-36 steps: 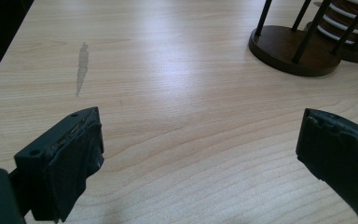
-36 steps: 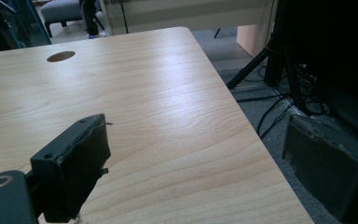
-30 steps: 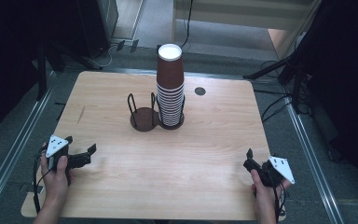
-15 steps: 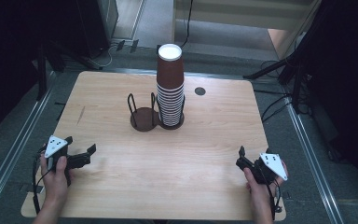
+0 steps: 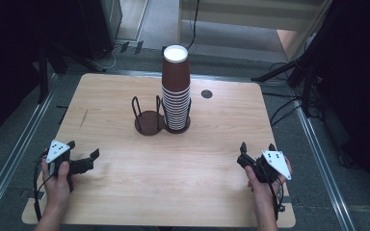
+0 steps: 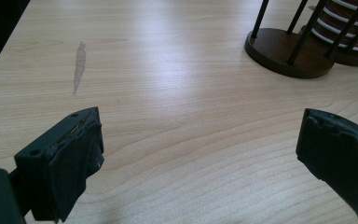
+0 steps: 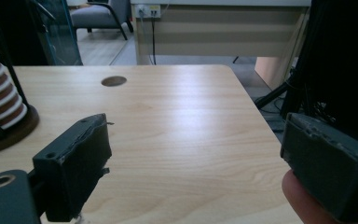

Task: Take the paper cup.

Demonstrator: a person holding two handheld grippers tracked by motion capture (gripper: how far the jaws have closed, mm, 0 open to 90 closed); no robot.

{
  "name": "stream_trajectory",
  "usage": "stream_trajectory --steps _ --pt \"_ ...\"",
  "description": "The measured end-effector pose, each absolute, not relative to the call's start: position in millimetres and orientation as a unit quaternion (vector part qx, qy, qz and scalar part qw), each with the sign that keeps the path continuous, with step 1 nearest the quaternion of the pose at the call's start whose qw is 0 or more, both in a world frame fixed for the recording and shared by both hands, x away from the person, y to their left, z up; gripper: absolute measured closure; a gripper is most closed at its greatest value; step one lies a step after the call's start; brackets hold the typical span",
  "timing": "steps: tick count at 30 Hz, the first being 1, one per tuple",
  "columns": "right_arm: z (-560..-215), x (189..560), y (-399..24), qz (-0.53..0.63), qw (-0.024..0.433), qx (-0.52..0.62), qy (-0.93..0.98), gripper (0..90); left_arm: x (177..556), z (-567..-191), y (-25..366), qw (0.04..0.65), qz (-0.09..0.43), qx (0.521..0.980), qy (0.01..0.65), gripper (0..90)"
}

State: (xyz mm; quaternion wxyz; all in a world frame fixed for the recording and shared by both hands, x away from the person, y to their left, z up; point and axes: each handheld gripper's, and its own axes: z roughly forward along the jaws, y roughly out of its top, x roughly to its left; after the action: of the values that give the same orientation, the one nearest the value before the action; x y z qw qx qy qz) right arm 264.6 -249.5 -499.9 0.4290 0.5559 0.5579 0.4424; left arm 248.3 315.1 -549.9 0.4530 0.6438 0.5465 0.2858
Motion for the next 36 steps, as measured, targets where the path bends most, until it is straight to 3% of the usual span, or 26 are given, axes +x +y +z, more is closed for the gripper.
stream_trajectory --steps 36 --pt "-460 291 -168 0.499 0.399 0.503 0.582 9.0 248 -550 316 0.455 0.283 0.644 0.546 1.2"
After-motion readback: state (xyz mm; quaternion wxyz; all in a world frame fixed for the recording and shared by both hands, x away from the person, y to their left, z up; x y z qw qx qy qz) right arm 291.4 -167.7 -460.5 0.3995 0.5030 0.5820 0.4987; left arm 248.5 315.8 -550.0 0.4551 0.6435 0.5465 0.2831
